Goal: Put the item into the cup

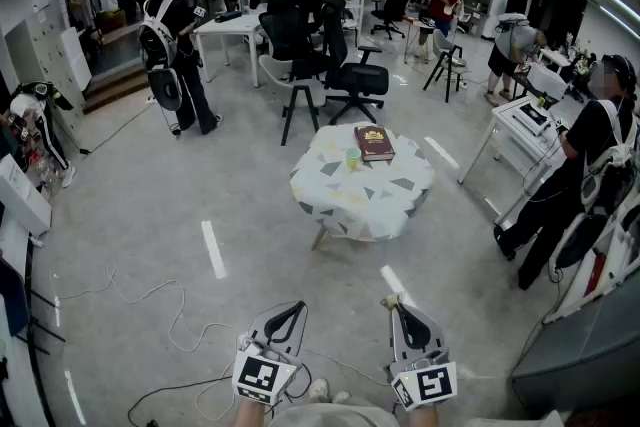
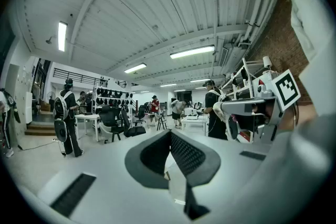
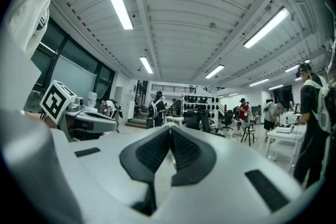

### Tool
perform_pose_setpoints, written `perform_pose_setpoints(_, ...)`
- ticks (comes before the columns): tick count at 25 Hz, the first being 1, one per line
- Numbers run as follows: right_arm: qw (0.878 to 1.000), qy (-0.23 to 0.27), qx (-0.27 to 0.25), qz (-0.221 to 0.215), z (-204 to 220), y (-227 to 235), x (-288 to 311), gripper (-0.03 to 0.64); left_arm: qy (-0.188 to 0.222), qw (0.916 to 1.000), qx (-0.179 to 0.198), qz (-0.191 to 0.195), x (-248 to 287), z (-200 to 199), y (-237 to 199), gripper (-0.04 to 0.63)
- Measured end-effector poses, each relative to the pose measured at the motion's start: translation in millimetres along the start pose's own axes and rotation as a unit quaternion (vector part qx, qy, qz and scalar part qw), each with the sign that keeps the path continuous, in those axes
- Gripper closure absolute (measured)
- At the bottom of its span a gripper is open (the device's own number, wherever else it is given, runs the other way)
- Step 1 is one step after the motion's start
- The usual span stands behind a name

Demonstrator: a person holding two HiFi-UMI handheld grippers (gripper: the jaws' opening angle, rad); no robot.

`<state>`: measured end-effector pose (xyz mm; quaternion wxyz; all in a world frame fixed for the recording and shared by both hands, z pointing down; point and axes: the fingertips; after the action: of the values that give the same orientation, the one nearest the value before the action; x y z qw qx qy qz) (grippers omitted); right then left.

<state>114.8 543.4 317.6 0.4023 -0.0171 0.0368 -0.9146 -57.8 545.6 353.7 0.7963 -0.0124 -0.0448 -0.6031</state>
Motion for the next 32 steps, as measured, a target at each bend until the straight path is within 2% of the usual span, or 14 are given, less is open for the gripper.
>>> perform_pose_setpoints(17, 1.000, -0.013, 0.006, 0.010, 29, 34, 40, 0.611, -0.008, 0.9999, 0.007, 0.011, 54, 12, -10, 0.584)
perform_pose_setpoints(32, 1.000, -0.016, 0.027, -0.005, 53, 143, 116, 0.611, -0.025, 0.9996, 0.014, -0.007, 177, 10, -18, 0.584)
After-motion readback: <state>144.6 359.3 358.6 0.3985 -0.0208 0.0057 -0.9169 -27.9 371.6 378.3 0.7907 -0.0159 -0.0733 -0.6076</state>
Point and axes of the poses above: the fingertips, and each gripper's own axes: x forward along the fingers, y to its right, z out of its underside, and after that the axes turned 13 degrees about -z, right-handed
